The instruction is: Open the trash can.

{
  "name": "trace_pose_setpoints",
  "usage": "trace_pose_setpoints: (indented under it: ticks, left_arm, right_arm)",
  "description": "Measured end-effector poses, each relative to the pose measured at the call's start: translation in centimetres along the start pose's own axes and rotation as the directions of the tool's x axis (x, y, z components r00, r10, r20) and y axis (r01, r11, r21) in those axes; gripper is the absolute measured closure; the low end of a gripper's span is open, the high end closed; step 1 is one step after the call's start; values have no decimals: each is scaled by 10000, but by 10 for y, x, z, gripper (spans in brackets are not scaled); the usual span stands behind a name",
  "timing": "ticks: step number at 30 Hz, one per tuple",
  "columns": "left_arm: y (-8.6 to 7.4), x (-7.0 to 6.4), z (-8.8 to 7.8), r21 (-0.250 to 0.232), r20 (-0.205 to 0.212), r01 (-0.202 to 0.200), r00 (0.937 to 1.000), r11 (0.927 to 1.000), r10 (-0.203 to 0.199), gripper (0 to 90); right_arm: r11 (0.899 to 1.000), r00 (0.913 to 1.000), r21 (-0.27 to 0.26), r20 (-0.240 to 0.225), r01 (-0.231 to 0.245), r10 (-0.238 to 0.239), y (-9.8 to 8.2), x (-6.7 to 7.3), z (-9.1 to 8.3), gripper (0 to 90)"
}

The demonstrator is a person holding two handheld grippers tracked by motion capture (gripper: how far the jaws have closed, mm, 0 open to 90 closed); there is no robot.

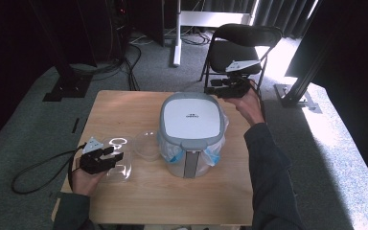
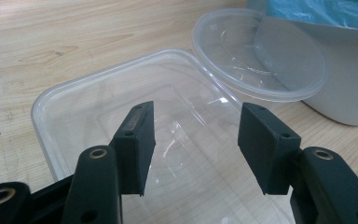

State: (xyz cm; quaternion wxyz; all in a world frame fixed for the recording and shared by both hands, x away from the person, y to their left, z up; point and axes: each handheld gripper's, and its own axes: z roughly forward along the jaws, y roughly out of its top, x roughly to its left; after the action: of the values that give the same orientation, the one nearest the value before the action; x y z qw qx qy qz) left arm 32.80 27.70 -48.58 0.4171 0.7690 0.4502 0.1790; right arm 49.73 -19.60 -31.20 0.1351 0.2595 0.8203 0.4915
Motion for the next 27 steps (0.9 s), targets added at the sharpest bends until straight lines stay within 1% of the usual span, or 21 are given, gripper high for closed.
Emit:
trace_pose_setpoints:
  ticks: [1,2,5,7,8,10,12,15,18,22,25,27]
  left_arm:
    - [0,0,0,0,0,0,10000,10000,0,465]
    - [0,-1,0,5,-10,-7,10000,10000,7,465]
    - [0,-1,1,20,-24,0,10000,10000,0,465]
    - [-1,-1,1,16,-29,10,10000,10000,-10,464]
    - [-1,-1,1,30,-47,0,10000,10000,0,464]
    - [-1,0,1,44,-58,-19,10000,10000,19,465]
    - [-1,0,1,32,-44,-8,10000,10000,8,464]
    - [-1,1,1,27,-64,18,10000,10000,-18,464]
    - [-1,1,0,32,-64,15,10000,10000,-14,464]
    - [-1,1,0,31,-86,-8,10000,10000,8,464]
    - [-1,0,-1,28,-94,-30,10000,10000,31,464]
    - [-1,0,0,28,-84,-27,10000,10000,28,464]
  right_arm:
    - [10000,10000,4,-60,19,-19,1,1,3,484]
    - [10000,9997,37,-248,17,-16,3,3,10,485]
    - [10000,9987,49,-504,-4,6,4,4,18,487]
    - [10000,9984,42,-570,-12,15,4,4,21,487]
    - [9999,9973,69,-727,-79,84,4,4,25,487]
    - [9999,9965,38,-827,-134,137,4,3,29,494]
    - [9997,9952,-56,-951,-252,245,3,1,30,492]
    - [9995,9940,-129,-1062,-274,259,4,2,31,487]
    - [9998,9935,-23,-1118,-209,205,5,2,32,488]
    - [9998,9935,87,-1131,-155,164,5,3,34,558]
    - [9998,9927,117,-1200,-128,141,6,2,34,575]
    - [9997,9915,142,-1281,-210,227,5,1,34,575]
